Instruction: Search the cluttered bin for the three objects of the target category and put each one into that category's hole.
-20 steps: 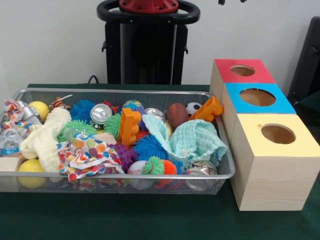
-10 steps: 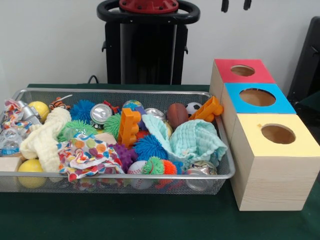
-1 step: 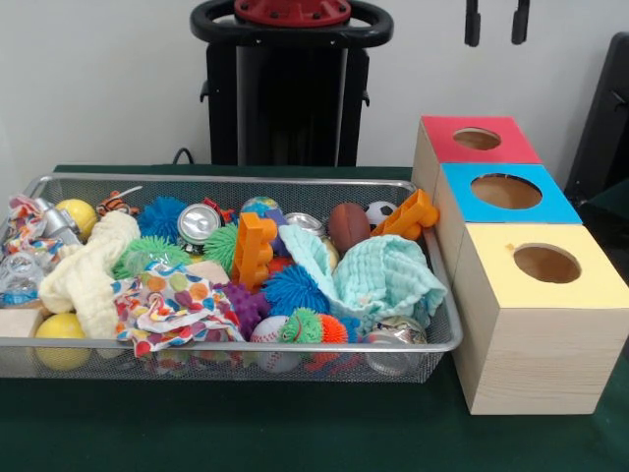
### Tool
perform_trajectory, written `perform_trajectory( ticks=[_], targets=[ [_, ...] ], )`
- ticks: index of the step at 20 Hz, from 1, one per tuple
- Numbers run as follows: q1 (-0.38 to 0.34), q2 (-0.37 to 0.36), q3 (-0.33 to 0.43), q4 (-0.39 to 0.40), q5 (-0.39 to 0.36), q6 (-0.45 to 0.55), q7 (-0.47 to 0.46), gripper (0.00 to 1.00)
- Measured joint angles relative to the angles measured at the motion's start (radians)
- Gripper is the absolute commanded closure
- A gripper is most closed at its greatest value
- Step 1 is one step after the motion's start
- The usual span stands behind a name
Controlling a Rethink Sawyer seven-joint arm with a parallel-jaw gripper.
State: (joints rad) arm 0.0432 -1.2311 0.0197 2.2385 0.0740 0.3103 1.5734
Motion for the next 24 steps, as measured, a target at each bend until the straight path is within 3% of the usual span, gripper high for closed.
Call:
perform_trajectory(
  ticks=[4, 7, 10, 14, 18, 22, 24],
  targets=[
    [0.002, -0.007, -0.001, 0.0, 0.0, 0.016, 0.0, 0.0],
    [-0.003, -0.002, -0.001, -0.011, 0.0, 0.145, 0.0, 0.0],
    [-0.017, 0.008, -0.001, -0.03, 0.0, 0.306, 0.0, 0.0],
    [-0.06, 0.043, 0.004, -0.059, 0.014, 0.66, 0.0, 0.0],
    [-0.076, 0.081, 0.01, -0.059, 0.051, 0.875, 0.0, 0.0],
    [-0.061, 0.091, 0.01, -0.048, 0.067, 0.88, 0.0, 0.0],
    [-0.037, 0.09, 0.012, -0.01, 0.07, 0.722, 0.0, 0.0]
  ],
)
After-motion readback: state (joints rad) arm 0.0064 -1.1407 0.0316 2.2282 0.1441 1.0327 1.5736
